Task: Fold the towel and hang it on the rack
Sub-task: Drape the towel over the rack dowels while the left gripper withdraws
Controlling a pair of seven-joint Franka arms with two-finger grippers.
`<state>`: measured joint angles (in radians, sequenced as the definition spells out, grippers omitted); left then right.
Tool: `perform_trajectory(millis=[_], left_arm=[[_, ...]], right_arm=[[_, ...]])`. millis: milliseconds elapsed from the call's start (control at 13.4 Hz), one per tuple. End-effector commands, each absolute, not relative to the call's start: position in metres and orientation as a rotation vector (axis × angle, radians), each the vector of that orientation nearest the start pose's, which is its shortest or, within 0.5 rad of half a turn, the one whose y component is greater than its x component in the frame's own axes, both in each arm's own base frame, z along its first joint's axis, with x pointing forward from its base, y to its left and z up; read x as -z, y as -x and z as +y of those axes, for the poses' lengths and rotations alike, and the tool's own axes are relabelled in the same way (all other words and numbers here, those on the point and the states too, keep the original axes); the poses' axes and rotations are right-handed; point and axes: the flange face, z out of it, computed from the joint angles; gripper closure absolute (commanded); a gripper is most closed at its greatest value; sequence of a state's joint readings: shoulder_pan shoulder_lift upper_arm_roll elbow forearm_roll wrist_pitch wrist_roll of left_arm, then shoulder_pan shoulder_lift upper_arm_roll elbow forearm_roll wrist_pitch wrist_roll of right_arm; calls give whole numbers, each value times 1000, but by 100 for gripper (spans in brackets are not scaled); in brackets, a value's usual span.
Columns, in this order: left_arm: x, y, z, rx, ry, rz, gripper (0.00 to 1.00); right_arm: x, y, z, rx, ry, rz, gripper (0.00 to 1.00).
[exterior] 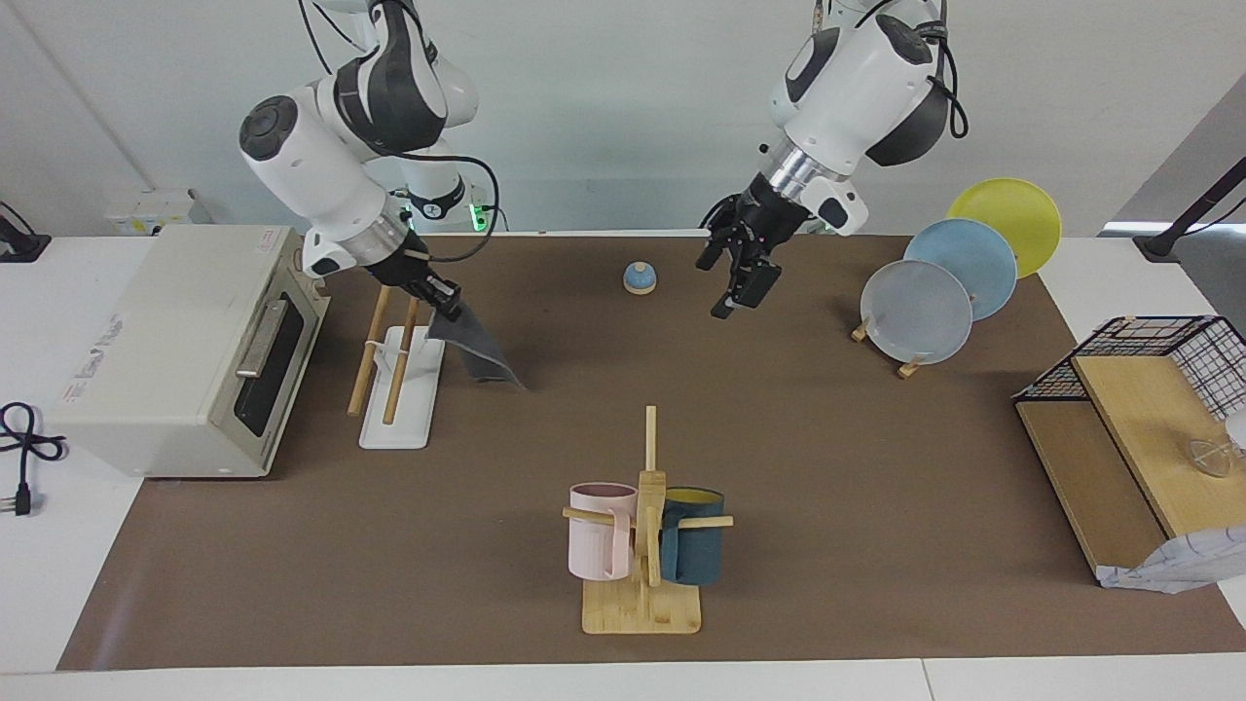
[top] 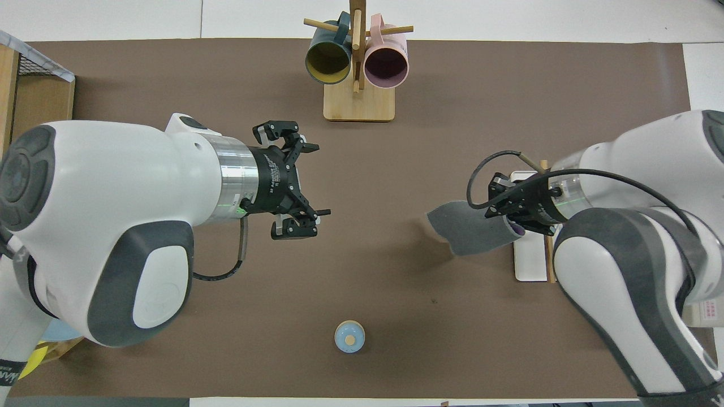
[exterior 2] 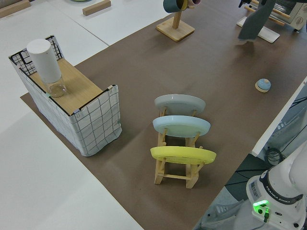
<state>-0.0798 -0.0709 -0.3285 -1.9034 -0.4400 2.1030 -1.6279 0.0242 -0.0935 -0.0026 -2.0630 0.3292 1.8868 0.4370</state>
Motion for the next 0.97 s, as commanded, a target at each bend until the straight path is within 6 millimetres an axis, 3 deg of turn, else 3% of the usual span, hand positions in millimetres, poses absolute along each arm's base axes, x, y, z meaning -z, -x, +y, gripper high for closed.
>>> perform_trajectory(millis=[0,149,374,598,897], left_arm=[[-555,-515,-195,-246,2937,-2001,0],[-553,-523,-172,-137,3131,-1703,0],[-553,-530,-137,12,3245,-1203,0],[-563,-537,-125,145,3212,-727,0],[-582,-552,-99,112,3155,-239,0]], right_arm=[[-469,-505,4,-187,2784,669,100],[-464,-501,-16,-176,2812,606,100],[-465,-502,-41,-122,2925,450,100],[-467,-507,-55,-56,2980,299,100],[-466,-504,-67,-47,3002,228,100]])
